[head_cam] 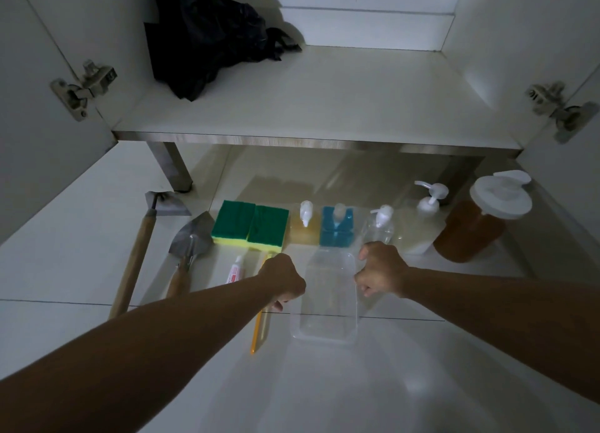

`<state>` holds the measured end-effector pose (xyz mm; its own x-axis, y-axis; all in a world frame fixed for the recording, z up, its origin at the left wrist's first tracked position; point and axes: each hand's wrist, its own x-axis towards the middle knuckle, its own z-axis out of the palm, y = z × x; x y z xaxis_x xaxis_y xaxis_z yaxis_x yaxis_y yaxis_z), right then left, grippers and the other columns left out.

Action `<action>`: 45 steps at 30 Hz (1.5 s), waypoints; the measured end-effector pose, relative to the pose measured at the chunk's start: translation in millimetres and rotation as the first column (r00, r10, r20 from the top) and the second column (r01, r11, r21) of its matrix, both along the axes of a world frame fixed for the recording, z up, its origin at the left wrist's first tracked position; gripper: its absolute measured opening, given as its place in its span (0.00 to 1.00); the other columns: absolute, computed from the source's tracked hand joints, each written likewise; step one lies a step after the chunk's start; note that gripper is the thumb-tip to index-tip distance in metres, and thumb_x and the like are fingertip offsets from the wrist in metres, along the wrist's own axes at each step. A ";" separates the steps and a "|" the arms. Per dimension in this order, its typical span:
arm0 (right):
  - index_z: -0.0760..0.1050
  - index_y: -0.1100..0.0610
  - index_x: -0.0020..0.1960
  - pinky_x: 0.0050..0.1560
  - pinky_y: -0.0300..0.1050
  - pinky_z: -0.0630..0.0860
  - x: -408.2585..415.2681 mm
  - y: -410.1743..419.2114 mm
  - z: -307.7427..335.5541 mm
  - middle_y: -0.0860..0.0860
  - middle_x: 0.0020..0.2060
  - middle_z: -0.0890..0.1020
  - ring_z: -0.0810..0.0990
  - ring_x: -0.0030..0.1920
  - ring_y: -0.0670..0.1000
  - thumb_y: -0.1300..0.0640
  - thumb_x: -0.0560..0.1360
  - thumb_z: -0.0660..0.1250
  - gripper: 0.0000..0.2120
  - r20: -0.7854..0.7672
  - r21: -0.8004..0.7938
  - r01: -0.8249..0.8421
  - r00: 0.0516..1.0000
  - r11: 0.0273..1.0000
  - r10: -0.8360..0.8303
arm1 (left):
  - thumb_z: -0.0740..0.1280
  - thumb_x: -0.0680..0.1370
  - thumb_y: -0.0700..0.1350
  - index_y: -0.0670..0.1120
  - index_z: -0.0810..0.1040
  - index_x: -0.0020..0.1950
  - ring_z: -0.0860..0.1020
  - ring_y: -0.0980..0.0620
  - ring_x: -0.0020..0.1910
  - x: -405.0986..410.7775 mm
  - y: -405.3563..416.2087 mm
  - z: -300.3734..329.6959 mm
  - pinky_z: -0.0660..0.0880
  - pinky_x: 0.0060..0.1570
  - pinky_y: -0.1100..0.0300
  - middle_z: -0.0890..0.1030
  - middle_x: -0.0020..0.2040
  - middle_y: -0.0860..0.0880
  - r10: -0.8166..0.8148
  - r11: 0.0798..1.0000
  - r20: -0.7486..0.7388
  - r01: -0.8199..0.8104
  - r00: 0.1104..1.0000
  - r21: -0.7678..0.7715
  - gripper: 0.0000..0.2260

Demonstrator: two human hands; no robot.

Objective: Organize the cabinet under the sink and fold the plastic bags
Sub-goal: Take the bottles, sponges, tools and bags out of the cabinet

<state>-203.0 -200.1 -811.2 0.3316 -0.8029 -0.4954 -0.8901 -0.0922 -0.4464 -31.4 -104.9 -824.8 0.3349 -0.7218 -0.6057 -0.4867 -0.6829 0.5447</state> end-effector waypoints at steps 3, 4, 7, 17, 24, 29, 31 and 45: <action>0.78 0.68 0.52 0.47 0.56 0.83 2.2 -8.5 14.1 0.62 0.40 0.85 0.85 0.41 0.60 0.67 0.67 0.72 0.14 0.002 -0.049 -0.053 0.999 0.997 0.053 | 0.71 0.74 0.40 0.36 0.73 0.59 0.81 0.42 0.46 11.3 -6.6 9.8 0.82 0.40 0.53 0.79 0.51 0.40 -0.010 0.999 0.071 0.014 0.997 -0.048 0.16; 0.78 0.69 0.51 0.46 0.54 0.83 4.6 -11.8 22.6 0.63 0.39 0.85 0.85 0.40 0.61 0.66 0.68 0.71 0.12 0.018 -0.064 -0.074 0.997 0.995 0.075 | 0.72 0.74 0.41 0.37 0.74 0.59 0.80 0.43 0.46 16.3 -10.3 15.7 0.82 0.41 0.53 0.79 0.51 0.40 -0.013 0.997 0.091 0.020 0.996 -0.072 0.17; 0.81 0.68 0.50 0.42 0.49 0.82 18.9 -21.4 57.4 0.64 0.41 0.85 0.85 0.39 0.60 0.64 0.72 0.70 0.09 0.045 -0.093 -0.128 0.990 0.987 0.133 | 0.72 0.74 0.42 0.37 0.77 0.56 0.81 0.45 0.44 31.6 -23.3 42.1 0.83 0.43 0.52 0.80 0.50 0.41 -0.023 0.989 0.135 0.042 0.991 -0.141 0.14; 0.80 0.62 0.50 0.40 0.49 0.84 100.6 -82.4 186.6 0.58 0.42 0.85 0.86 0.40 0.54 0.61 0.72 0.75 0.08 0.369 -0.267 -0.023 0.921 0.963 0.124 | 0.75 0.72 0.46 0.35 0.80 0.55 0.82 0.42 0.46 106.5 -79.8 159.6 0.81 0.45 0.52 0.82 0.49 0.38 0.153 0.910 0.322 -0.006 0.934 -0.415 0.19; 0.78 0.62 0.56 0.44 0.49 0.84 169.9 -144.1 209.7 0.58 0.46 0.83 0.84 0.46 0.54 0.57 0.72 0.75 0.16 0.379 -0.330 -0.017 0.913 0.944 0.149 | 0.75 0.72 0.49 0.35 0.75 0.62 0.77 0.44 0.53 181.4 -120.7 193.0 0.72 0.43 0.57 0.78 0.58 0.41 0.321 0.881 0.368 -0.132 0.873 -0.455 0.26; 0.74 0.63 0.63 0.54 0.53 0.81 217.5 -181.7 188.0 0.58 0.56 0.78 0.80 0.54 0.57 0.55 0.72 0.76 0.24 0.277 -0.384 -0.114 0.933 0.916 0.231 | 0.73 0.74 0.51 0.36 0.59 0.75 0.68 0.39 0.69 218.8 -146.8 187.3 0.70 0.61 0.53 0.66 0.72 0.38 0.386 0.874 0.377 -0.203 0.842 -0.442 0.38; 0.70 0.61 0.67 0.59 0.50 0.77 233.4 -196.4 180.1 0.57 0.63 0.74 0.76 0.60 0.57 0.54 0.71 0.76 0.29 0.221 -0.429 -0.153 0.938 0.890 0.268 | 0.75 0.71 0.56 0.39 0.53 0.77 0.61 0.39 0.73 237.7 -158.4 176.8 0.65 0.69 0.49 0.60 0.75 0.39 0.396 0.876 0.402 -0.209 0.826 -0.434 0.46; 0.61 0.57 0.74 0.64 0.54 0.73 344.6 -226.4 214.8 0.59 0.69 0.69 0.70 0.67 0.62 0.52 0.63 0.82 0.46 -0.045 -0.679 -0.377 0.878 0.630 0.477 | 0.80 0.58 0.64 0.53 0.31 0.77 0.55 0.37 0.76 314.5 -169.9 142.5 0.60 0.73 0.43 0.42 0.78 0.38 0.525 0.747 0.337 -0.233 0.782 -0.622 0.67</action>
